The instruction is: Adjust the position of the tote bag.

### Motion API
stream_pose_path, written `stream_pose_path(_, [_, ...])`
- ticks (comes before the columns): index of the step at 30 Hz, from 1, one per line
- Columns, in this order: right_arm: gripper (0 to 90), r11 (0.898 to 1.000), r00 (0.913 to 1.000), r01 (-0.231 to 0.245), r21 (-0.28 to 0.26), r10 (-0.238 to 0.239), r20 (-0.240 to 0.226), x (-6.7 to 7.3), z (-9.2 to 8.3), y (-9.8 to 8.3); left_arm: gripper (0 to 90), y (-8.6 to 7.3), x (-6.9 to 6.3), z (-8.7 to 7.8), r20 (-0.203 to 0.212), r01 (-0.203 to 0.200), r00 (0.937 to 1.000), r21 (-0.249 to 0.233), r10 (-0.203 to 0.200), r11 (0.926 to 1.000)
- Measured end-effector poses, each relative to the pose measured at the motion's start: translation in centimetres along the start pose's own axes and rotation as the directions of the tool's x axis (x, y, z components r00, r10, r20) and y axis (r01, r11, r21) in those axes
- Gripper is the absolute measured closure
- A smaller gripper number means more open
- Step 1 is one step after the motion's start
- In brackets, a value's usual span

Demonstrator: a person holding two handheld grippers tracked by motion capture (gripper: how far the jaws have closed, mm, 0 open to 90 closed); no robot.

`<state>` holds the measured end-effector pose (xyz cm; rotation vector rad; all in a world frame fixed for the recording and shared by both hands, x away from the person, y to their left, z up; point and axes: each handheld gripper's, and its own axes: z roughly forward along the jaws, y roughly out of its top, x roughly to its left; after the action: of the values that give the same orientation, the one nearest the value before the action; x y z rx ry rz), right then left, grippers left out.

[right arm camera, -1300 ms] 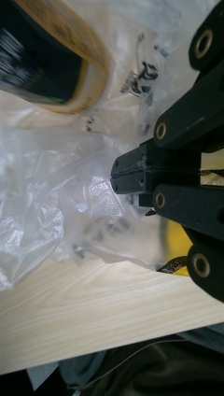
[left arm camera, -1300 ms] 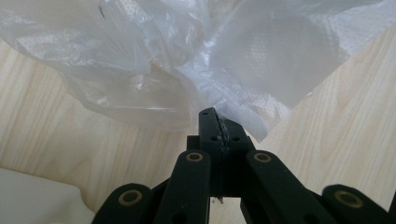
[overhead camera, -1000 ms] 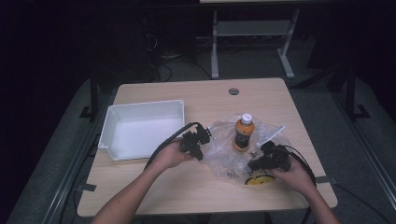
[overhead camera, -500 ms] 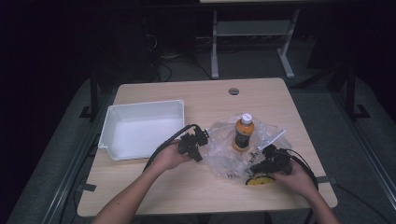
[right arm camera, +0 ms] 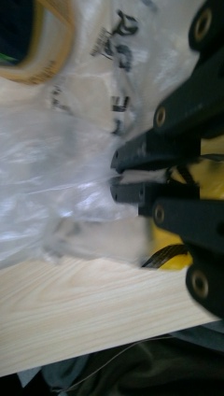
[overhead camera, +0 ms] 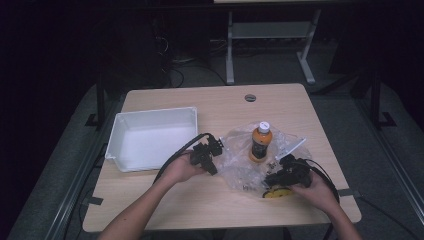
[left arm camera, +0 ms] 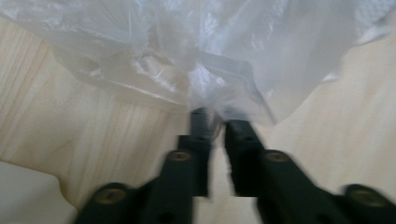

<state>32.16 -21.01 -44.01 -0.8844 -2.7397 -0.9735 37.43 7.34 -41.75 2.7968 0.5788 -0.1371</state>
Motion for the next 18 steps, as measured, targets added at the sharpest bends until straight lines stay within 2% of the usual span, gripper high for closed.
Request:
stream_pose_path(1, [76.7, 1.000, 1.0000, 0.004, -0.010, -0.004, 0.003, 0.1, -0.2, 0.1, 74.3, 0.0, 0.0, -0.5, 0.002, -0.003, 1.0000, -0.014, 0.003, 0.9999])
stream_pose_path(2, [72.9, 1.000, 1.0000, 0.006, -0.031, -0.006, 0.007, 0.5, -0.8, 0.4, 69.3, -0.1, 0.0, -1.6, 0.020, 0.007, 0.9998, -0.049, -0.006, 0.9988])
stream_pose_path(3, [72.1, 0.999, 0.9999, 0.015, -0.042, -0.014, 0.009, 0.5, -1.1, 0.5, 68.0, -0.1, 0.0, -2.2, 0.024, 0.006, 0.9997, -0.065, -0.004, 0.9979])
stream_pose_path(4, [70.7, 0.999, 0.9999, 0.009, -0.050, -0.008, 0.008, 0.7, -1.5, 0.6, 67.8, -0.1, 0.0, -2.2, 0.024, 0.006, 0.9997, -0.065, -0.004, 0.9979])
stream_pose_path(5, [69.4, 0.998, 0.9997, 0.019, -0.059, -0.018, 0.016, 0.7, -1.7, 0.6, 66.6, 0.0, 0.0, -3.4, 0.011, 0.002, 0.9999, -0.090, -0.001, 0.9959])
stream_pose_path(8, [66.7, 0.995, 0.9992, 0.028, -0.096, -0.025, 0.030, 0.9, -2.8, 0.9, 65.4, 0.3, -0.1, -4.9, 0.005, 0.006, 1.0000, -0.133, -0.005, 0.9911])
stream_pose_path(10, [65.9, 0.993, 0.9990, 0.031, -0.113, -0.028, 0.035, 0.8, -3.4, 1.1, 64.9, 0.4, -0.2, -5.2, 0.005, 0.006, 1.0000, -0.140, -0.005, 0.9901])
stream_pose_path(11, [64.7, 0.991, 0.9990, 0.030, -0.129, -0.025, 0.037, 0.7, -3.9, 1.2, 64.9, 0.7, -0.3, -6.0, -0.002, 0.001, 1.0000, -0.164, -0.002, 0.9864])
stream_pose_path(12, [64.2, 0.990, 0.9988, 0.032, -0.139, -0.027, 0.040, 0.6, -4.2, 1.3, 64.8, 0.7, -0.3, -6.0, -0.002, 0.001, 1.0000, -0.164, -0.002, 0.9864])
stream_pose_path(13, [64.2, 0.988, 0.9985, 0.034, -0.148, -0.028, 0.047, 0.6, -4.5, 1.3, 64.4, 1.0, -0.3, -6.4, -0.007, 0.003, 1.0000, -0.185, -0.005, 0.9828])
stream_pose_path(18, [61.8, 0.985, 0.9967, 0.028, -0.168, -0.015, 0.080, 0.1, -5.9, 1.8, 59.9, 1.7, -0.2, -7.2, -0.009, 0.010, 0.9999, -0.211, -0.012, 0.9774])
